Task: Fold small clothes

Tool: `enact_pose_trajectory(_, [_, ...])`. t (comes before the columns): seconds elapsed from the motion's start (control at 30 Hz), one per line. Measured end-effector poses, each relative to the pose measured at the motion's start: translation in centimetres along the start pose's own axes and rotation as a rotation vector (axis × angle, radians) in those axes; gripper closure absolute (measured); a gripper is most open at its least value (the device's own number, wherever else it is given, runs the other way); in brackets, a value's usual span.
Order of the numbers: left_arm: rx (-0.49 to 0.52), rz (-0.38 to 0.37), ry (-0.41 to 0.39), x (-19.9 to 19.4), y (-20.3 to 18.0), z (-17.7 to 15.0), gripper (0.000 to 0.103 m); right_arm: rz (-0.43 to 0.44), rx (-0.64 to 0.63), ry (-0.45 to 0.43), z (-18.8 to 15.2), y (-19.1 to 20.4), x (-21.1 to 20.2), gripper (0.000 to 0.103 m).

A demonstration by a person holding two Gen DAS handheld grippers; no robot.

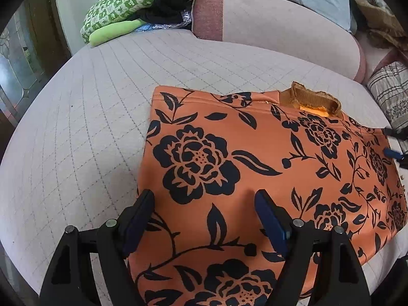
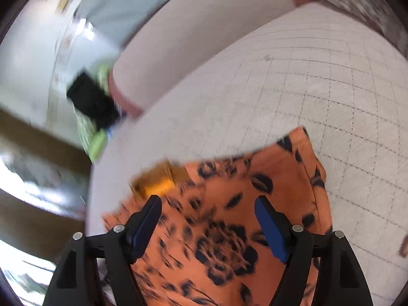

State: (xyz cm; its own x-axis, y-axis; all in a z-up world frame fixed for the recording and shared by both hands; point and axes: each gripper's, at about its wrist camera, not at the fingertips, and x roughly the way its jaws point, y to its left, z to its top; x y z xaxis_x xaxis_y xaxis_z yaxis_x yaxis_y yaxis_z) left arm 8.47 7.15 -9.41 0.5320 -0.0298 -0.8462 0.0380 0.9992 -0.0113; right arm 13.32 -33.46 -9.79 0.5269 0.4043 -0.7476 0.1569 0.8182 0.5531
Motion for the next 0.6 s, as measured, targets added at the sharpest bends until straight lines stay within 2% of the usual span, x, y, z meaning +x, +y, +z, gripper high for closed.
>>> enact_pose_trajectory(0.03, [0.001, 0.003, 0.002, 0.0, -0.2, 0.0, 0.022, -0.027, 0.026, 0.01, 0.3, -1.0, 0.7, 0.025])
enact_pose_trajectory(0.1, [-0.002, 0.0, 0.003, 0.1, 0.0, 0.3, 0.022, -0.033, 0.115, -0.035, 0.7, -2.7, 0.5, 0.025])
enact_pose_trajectory(0.13, [-0.006, -0.003, -0.005, -0.3, 0.0, 0.4, 0.022, -0.005, 0.155, -0.046, 0.7, -2.6, -0.1, 0.025])
enact_pose_trajectory(0.17, [-0.009, 0.001, -0.01, -0.5, -0.1, 0.7, 0.022, 0.008, 0.148, -0.049, 0.5, -2.0, -0.5, 0.024])
enact_pose_trajectory(0.27, [-0.022, 0.005, -0.013, -1.3, 0.2, 0.4, 0.022, 0.051, 0.012, -0.039, -0.7, 1.4, -2.0, 0.024])
enact_pose_trajectory(0.33, [-0.026, 0.008, -0.004, -1.4, 0.1, 0.4, 0.022, 0.053, -0.031, -0.016, -1.3, 2.1, -1.9, 0.023])
enact_pose_trajectory(0.4, [-0.029, 0.006, -0.006, -2.0, -0.2, 0.3, 0.022, -0.04, 0.03, 0.029, -1.0, 0.0, 0.1, 0.021])
enact_pose_trajectory(0.43, [-0.027, 0.002, -0.01, -2.8, -0.2, 0.1, 0.022, -0.045, 0.076, 0.028, -0.7, -1.3, 0.6, 0.021])
enact_pose_trajectory(0.53, [-0.026, 0.001, -0.036, -4.5, -0.5, -0.2, 0.022, -0.017, 0.132, -0.038, -0.8, -1.4, -1.2, 0.021])
enact_pose_trajectory(0.6, [-0.036, -0.004, -0.033, -5.1, -0.8, -0.3, 0.022, 0.032, 0.053, -0.034, -1.1, 0.3, -1.8, 0.021])
